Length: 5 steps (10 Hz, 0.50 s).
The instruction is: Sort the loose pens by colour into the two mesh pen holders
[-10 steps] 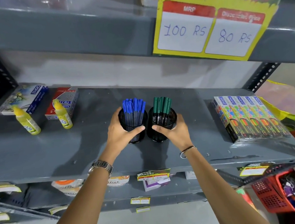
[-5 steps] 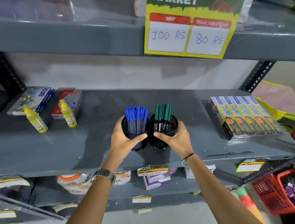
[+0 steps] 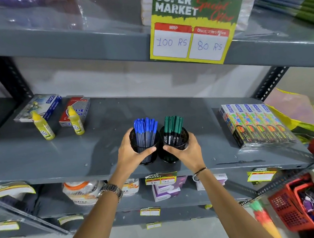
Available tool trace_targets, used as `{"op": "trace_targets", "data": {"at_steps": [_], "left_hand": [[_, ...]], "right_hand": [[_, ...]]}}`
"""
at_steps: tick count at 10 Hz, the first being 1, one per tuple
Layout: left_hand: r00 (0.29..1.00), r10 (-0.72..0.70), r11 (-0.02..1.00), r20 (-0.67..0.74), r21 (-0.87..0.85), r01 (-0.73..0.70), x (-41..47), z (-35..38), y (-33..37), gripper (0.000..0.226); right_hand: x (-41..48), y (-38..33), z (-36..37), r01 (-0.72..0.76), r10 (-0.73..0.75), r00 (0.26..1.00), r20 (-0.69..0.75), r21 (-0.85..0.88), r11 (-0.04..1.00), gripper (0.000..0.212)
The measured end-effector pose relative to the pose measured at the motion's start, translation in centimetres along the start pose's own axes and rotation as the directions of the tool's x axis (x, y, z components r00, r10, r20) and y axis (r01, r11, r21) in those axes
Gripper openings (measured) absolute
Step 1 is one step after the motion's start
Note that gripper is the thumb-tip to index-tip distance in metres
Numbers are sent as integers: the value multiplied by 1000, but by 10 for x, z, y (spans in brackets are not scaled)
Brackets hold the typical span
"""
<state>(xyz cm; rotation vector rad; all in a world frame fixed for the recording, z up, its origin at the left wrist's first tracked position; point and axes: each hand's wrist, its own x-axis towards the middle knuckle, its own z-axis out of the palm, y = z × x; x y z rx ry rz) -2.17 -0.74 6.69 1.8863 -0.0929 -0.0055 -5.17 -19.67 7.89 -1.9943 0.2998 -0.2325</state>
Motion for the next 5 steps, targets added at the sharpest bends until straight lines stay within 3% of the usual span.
{"op": "trace_targets", "data": {"at_steps": [3,4,5], "left_hand": [[1000,7,1000,-15,22,-6,1,3,-6,102],[999,27,995,-18,93,-25,-4,0,2,109],[985,164,967,-54,204,-150,-14,1,7,107]], "right_hand": [[-4,5,6,12,-11,999,-41,30,999,61],[-9,2,6,7,-7,999,-39,9,1000,81],[-21,1,6,-8,11,996,-87,25,1000,107]]}}
